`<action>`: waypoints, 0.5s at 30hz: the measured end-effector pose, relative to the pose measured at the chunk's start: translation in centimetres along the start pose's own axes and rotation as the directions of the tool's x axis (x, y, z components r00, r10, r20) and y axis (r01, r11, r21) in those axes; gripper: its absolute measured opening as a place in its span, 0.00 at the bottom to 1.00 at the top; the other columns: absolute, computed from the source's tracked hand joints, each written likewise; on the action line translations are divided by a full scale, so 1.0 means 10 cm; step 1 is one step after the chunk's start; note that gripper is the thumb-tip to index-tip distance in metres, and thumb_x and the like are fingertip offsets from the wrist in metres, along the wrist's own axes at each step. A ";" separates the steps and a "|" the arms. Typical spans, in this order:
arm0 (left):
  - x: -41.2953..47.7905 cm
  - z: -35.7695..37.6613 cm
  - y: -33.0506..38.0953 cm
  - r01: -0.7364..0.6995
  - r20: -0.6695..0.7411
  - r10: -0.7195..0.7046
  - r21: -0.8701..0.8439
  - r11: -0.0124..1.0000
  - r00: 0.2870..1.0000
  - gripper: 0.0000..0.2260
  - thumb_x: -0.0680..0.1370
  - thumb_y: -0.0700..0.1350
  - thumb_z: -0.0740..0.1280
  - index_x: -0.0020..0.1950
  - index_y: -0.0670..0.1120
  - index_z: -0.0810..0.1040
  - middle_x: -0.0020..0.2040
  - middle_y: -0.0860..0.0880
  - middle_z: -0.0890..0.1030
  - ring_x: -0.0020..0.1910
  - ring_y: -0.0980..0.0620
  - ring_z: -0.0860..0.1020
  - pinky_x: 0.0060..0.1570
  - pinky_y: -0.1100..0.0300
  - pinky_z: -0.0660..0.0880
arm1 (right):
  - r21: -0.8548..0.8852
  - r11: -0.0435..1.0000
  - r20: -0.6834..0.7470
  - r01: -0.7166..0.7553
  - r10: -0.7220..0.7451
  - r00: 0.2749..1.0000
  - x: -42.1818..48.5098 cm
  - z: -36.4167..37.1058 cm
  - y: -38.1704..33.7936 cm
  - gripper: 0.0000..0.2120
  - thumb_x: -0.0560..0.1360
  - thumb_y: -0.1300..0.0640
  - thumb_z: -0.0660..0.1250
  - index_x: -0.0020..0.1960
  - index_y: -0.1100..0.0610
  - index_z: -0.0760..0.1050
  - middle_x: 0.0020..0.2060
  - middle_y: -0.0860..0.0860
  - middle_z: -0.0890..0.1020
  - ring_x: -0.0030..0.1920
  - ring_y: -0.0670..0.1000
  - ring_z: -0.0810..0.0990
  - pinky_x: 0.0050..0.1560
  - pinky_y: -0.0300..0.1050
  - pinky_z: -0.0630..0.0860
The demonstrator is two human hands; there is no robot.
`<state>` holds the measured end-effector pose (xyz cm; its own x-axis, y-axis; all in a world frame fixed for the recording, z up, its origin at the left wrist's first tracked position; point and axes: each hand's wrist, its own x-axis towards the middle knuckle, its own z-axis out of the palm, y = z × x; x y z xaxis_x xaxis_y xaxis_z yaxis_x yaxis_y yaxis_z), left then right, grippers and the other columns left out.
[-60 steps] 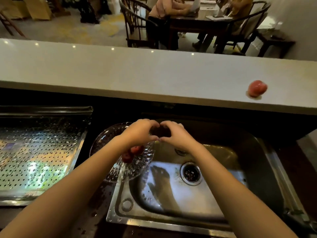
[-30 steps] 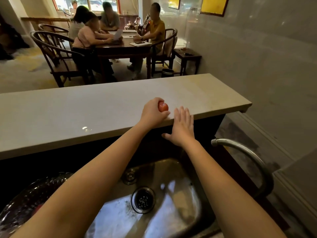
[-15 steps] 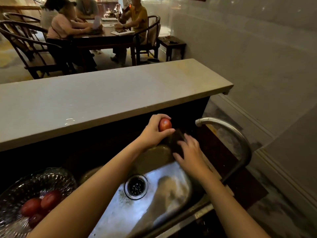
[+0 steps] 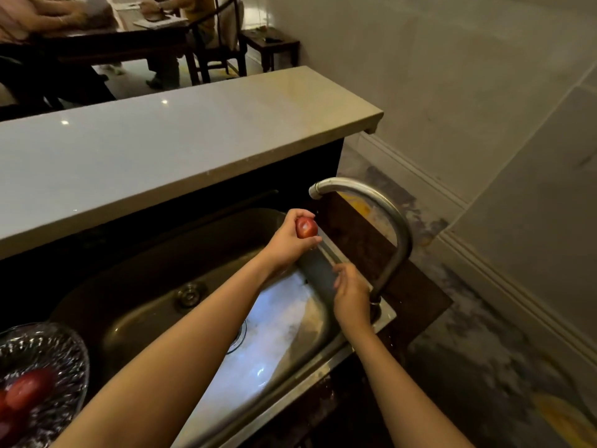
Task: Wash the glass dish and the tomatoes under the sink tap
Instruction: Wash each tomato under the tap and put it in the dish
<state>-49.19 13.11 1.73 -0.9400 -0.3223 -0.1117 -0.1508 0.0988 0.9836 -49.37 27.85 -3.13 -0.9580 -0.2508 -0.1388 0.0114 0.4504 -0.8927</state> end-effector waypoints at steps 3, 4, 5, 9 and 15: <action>0.03 0.02 -0.02 0.000 0.003 0.000 -0.010 1.000 1.000 0.19 0.73 0.35 0.68 0.57 0.50 0.67 0.59 0.45 0.67 0.53 0.50 0.73 0.46 0.64 0.75 | 0.229 0.960 -0.054 -0.163 0.179 0.982 0.05 0.04 -0.07 0.11 0.74 0.59 0.57 0.34 0.53 0.70 0.25 0.45 0.64 0.28 0.47 0.63 0.32 0.42 0.64; 0.04 0.02 -0.02 -0.004 0.002 0.004 -0.007 1.000 1.000 0.19 0.73 0.35 0.68 0.57 0.51 0.67 0.59 0.46 0.67 0.52 0.51 0.72 0.45 0.65 0.75 | 0.240 0.950 -0.070 -0.200 0.223 0.972 0.10 0.05 -0.08 0.12 0.73 0.58 0.57 0.30 0.53 0.68 0.23 0.44 0.63 0.28 0.48 0.62 0.32 0.44 0.63; 0.04 0.03 -0.01 -0.009 0.002 0.009 -0.005 1.000 1.000 0.19 0.73 0.35 0.68 0.57 0.51 0.67 0.58 0.47 0.67 0.51 0.52 0.72 0.44 0.66 0.75 | 0.262 0.935 -0.070 -0.241 0.267 0.961 0.13 0.06 -0.10 0.13 0.72 0.57 0.58 0.29 0.52 0.67 0.22 0.44 0.63 0.28 0.48 0.62 0.32 0.44 0.63; 0.07 0.04 -0.02 -0.017 0.007 0.017 -0.017 1.000 1.000 0.19 0.73 0.35 0.68 0.58 0.51 0.67 0.58 0.46 0.67 0.53 0.49 0.73 0.49 0.60 0.76 | 0.341 0.885 -0.011 -0.318 0.342 0.940 0.14 0.07 -0.17 0.14 0.71 0.55 0.58 0.27 0.51 0.68 0.25 0.46 0.66 0.30 0.49 0.66 0.38 0.48 0.65; 0.09 0.04 -0.06 0.007 0.028 -0.006 -0.034 0.999 1.000 0.20 0.73 0.36 0.69 0.59 0.51 0.66 0.57 0.46 0.68 0.53 0.48 0.73 0.50 0.56 0.76 | 0.437 0.823 0.013 -0.363 0.398 0.917 0.20 0.08 -0.17 0.14 0.71 0.56 0.59 0.27 0.51 0.65 0.27 0.47 0.64 0.31 0.50 0.64 0.36 0.45 0.64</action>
<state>-50.09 13.17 1.00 -0.9473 -0.2964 -0.1212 -0.1467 0.0650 0.9871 -51.04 25.92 -2.26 -0.8708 -0.0622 -0.4878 0.4821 0.0871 -0.8718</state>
